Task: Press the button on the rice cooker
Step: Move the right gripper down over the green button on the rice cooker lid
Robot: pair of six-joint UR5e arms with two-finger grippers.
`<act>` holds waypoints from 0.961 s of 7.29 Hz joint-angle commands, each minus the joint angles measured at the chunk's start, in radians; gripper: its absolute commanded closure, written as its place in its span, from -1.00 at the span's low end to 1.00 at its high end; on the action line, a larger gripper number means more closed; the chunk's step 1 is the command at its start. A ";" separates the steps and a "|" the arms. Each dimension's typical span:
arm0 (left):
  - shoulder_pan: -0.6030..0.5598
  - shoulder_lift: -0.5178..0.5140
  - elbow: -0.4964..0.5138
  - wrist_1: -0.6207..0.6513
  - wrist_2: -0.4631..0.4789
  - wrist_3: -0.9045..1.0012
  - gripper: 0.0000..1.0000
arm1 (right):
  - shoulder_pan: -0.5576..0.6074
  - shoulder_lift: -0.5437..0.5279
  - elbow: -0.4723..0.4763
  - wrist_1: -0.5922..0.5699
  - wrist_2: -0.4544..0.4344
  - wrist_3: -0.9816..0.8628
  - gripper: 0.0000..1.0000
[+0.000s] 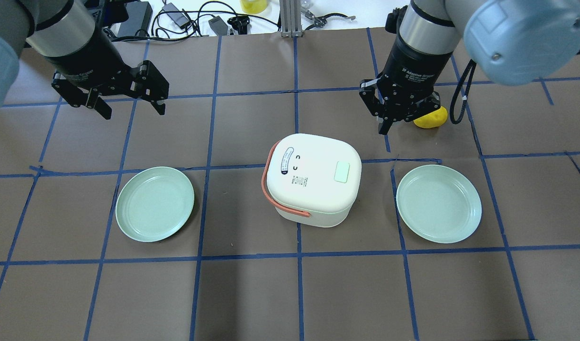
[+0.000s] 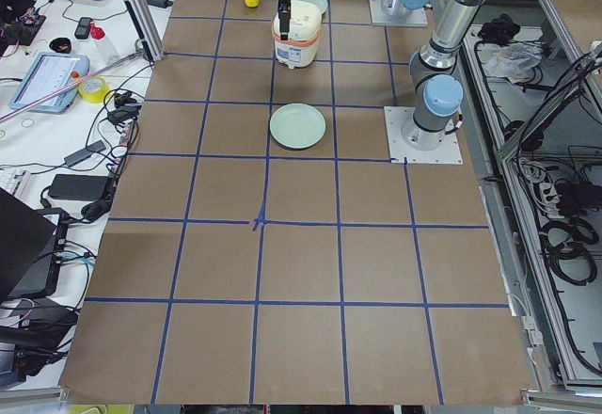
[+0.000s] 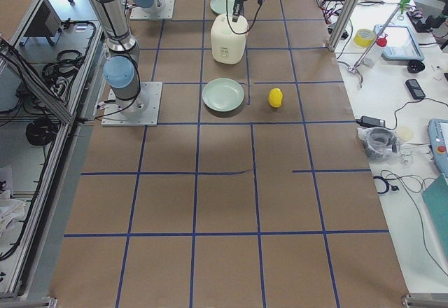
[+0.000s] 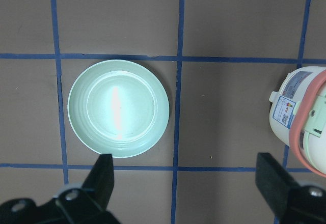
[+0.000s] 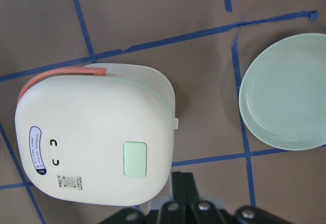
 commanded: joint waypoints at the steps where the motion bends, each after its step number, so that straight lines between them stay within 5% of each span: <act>1: 0.000 0.000 0.000 0.000 0.000 0.000 -1.00 | 0.031 0.021 0.048 -0.062 0.039 0.028 1.00; 7: 0.000 0.000 0.000 0.000 0.000 0.000 -1.00 | 0.089 0.063 0.140 -0.154 0.038 0.065 1.00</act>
